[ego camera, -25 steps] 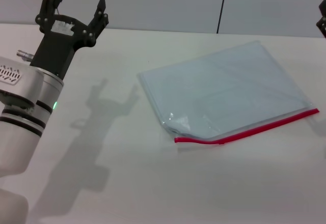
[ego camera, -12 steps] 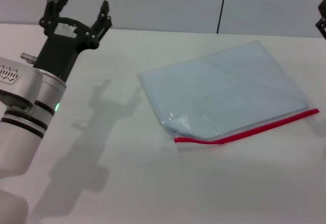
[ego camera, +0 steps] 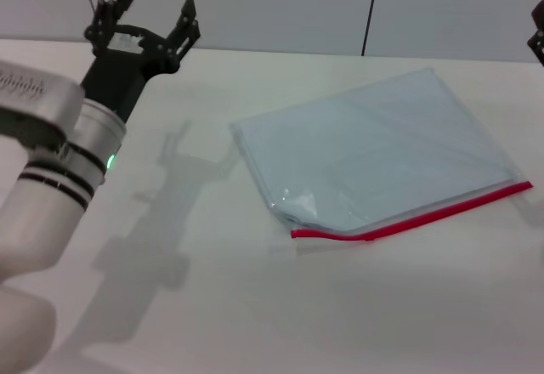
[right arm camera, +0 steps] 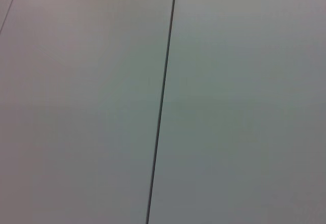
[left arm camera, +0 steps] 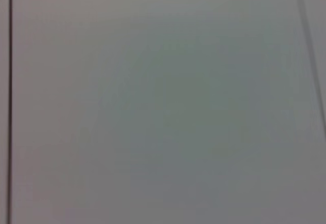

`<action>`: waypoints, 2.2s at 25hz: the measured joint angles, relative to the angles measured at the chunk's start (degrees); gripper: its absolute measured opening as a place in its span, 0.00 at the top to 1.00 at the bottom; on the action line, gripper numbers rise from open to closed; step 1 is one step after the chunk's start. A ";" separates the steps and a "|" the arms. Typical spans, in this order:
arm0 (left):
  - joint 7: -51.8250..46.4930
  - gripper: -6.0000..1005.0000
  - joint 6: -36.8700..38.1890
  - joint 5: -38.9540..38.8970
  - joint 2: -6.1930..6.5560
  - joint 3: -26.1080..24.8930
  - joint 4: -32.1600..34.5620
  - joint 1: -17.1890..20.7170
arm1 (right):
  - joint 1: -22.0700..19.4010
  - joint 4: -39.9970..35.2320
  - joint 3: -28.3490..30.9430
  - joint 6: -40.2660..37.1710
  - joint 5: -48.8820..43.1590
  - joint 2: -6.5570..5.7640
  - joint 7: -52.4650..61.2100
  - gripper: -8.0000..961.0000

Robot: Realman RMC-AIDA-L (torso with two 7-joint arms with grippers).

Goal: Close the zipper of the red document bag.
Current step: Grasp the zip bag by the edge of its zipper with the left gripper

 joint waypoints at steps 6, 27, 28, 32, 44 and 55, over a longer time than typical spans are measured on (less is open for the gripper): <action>0.13 0.15 21.06 -0.63 6.95 -0.06 13.24 -0.28 | -0.11 0.00 0.00 0.01 0.06 0.00 -0.06 0.08; 17.65 0.17 100.81 22.08 5.31 -15.47 55.44 4.64 | -0.35 -0.13 0.26 0.02 0.35 -0.08 -0.10 0.08; 17.70 0.17 102.99 23.88 4.76 -15.40 56.35 4.67 | -0.34 -0.16 0.26 0.02 0.35 -0.08 -0.10 0.08; 19.19 0.18 108.51 29.19 2.23 -14.77 58.06 4.59 | -0.20 -0.18 0.14 0.07 0.35 -0.09 -0.10 0.08; 24.86 0.19 111.80 33.62 -1.59 -10.49 55.54 4.04 | -0.17 -0.26 0.18 0.11 0.35 -0.09 -0.10 0.08; 25.85 0.20 98.75 38.95 -1.94 -7.52 47.72 3.91 | -0.25 -0.21 0.31 0.00 0.35 -0.09 -0.10 0.08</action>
